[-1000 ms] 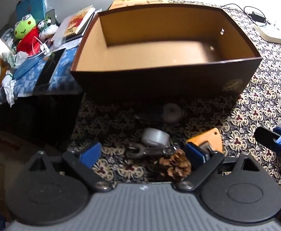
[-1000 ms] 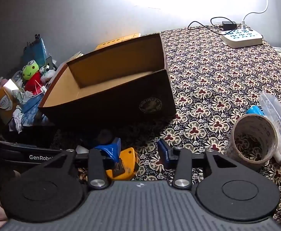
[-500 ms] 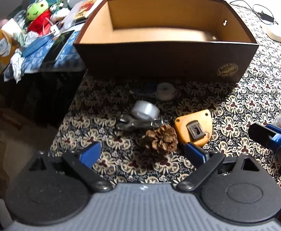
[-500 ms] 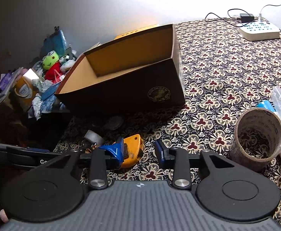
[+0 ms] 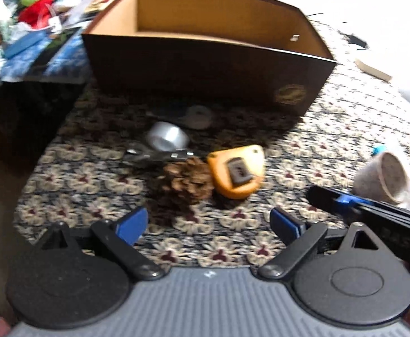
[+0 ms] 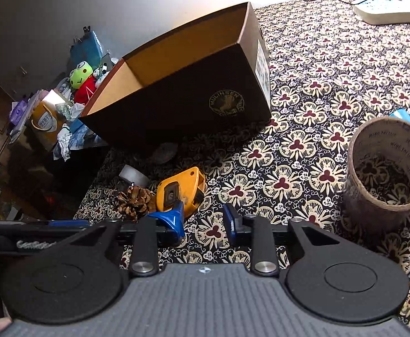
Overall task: Organize rigid objects
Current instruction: 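Reach the right gripper to the pine cone and close on it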
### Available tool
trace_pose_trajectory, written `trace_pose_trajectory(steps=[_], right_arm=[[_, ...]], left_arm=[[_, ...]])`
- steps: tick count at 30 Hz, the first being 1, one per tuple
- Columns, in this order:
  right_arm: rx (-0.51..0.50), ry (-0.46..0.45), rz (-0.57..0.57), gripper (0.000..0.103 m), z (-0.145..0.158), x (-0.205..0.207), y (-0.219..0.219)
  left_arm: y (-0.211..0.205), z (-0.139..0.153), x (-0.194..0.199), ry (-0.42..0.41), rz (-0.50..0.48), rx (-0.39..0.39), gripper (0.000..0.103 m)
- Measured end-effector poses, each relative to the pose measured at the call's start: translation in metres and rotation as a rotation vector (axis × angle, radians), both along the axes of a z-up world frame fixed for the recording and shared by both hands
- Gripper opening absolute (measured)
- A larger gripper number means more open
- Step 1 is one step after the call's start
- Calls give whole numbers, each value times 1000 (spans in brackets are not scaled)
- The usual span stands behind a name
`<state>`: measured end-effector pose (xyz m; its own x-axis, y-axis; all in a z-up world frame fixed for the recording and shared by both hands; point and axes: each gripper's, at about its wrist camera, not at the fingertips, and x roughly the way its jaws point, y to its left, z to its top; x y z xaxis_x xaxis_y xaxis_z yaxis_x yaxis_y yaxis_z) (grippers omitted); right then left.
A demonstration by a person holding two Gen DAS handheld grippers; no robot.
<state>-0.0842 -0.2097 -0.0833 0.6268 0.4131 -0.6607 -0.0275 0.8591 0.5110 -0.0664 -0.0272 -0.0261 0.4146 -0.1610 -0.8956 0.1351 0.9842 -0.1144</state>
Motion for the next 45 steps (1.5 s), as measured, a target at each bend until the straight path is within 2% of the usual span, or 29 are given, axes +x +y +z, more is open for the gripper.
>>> trace_pose_trajectory(steps=[2, 5, 9, 12, 17, 21, 25, 27, 29, 37, 39, 41, 45], right_arm=[[6, -4, 0, 11, -1, 2, -1], [-5, -22, -3, 11, -4, 7, -4], [14, -22, 10, 11, -5, 13, -7], [54, -34, 70, 11, -3, 18, -4], [107, -75, 215, 11, 5, 29, 20], [88, -64, 291, 12, 5, 46, 45], [61, -27, 332, 13, -3, 59, 65], [73, 7, 341, 15, -6, 66, 72], [68, 28, 347, 15, -9, 71, 78], [25, 61, 354, 19, -15, 74, 84], [19, 60, 349, 19, -15, 75, 84], [4, 51, 350, 16, -15, 75, 84], [-12, 44, 356, 14, -12, 69, 81]], left_arm=[[0, 0, -3, 2, -27, -59, 93], [-3, -3, -8, -27, -82, -100, 93], [-8, -15, -19, -31, -141, -94, 93], [-2, -24, -16, -23, -112, -68, 93], [13, -28, -6, -94, -52, -47, 93], [22, -39, 9, -84, -32, -75, 93], [26, -44, 19, -106, -28, -66, 92], [25, -46, 22, -106, -42, -62, 89], [22, -49, 26, -89, -64, -71, 69], [29, -54, 29, -62, -55, -114, 69], [29, -53, 29, -64, -56, -115, 65], [28, -52, 28, -69, -60, -103, 56], [24, -49, 25, -58, -75, -107, 52]])
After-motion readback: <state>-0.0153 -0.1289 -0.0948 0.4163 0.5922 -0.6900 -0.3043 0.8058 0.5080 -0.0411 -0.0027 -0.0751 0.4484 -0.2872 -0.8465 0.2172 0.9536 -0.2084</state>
